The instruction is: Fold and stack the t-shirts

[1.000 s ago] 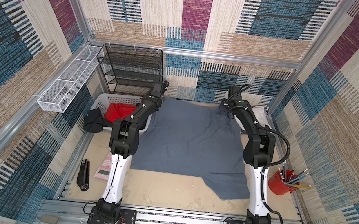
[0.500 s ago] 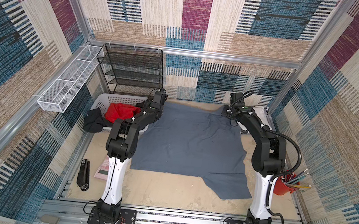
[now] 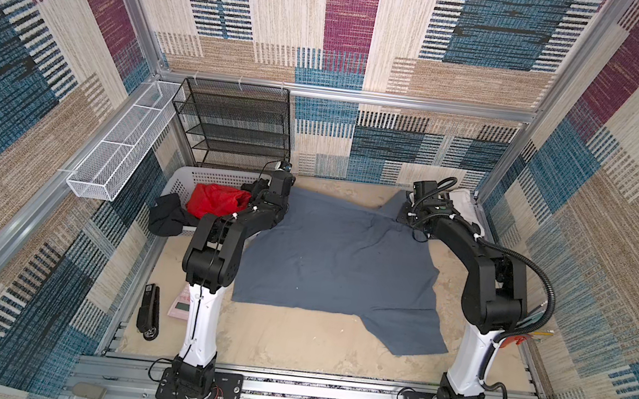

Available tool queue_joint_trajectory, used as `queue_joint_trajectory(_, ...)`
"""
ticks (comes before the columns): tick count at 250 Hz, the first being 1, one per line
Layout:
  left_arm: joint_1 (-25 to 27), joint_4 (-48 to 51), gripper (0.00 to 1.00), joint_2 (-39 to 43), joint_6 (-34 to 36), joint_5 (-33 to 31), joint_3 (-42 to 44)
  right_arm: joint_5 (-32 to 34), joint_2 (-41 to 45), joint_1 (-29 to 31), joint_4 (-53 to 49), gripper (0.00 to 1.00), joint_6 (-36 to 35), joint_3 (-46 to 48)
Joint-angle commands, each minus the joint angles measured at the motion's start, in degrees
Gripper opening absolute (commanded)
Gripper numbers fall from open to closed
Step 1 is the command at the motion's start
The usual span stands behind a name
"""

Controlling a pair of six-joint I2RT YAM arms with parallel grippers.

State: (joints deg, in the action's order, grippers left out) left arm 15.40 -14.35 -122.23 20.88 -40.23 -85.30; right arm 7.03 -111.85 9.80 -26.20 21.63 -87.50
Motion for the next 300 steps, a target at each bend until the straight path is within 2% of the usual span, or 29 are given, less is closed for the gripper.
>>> queue_joint_trajectory(1,0.6,-1.3,0.0,2.4,-4.0,-2.7,3.5,1.1,1.9,0.1,2.7,0.0,0.8,2.8)
queue_joint_trajectory(36,2.1,1.0,0.0,6.1,-9.7,-2.1,7.9,1.3,2.5,0.1,3.2,0.0,1.0,4.9)
queue_joint_trajectory(59,4.0,2.3,0.0,7.2,-9.5,-4.6,8.8,1.1,3.0,0.1,3.6,0.0,1.1,6.0)
queue_joint_trajectory(94,5.2,5.5,0.0,8.9,-11.4,-4.9,10.0,0.8,3.9,0.1,4.2,0.0,1.1,7.6)
queue_joint_trajectory(155,6.0,20.6,0.0,11.8,-22.0,-4.6,9.5,-1.2,4.1,0.0,4.8,0.0,1.0,9.0)
queue_joint_trajectory(209,6.2,36.8,0.0,9.1,-29.9,-7.1,3.9,-2.9,4.0,0.0,5.0,0.0,1.0,10.1)
queue_joint_trajectory(261,6.2,46.7,0.0,9.2,-39.3,-1.3,2.2,-5.9,3.5,0.0,3.5,0.0,1.3,10.7)
queue_joint_trajectory(300,6.3,51.7,0.0,5.7,-44.0,3.7,0.4,-8.4,3.0,0.0,3.6,0.0,1.9,11.3)
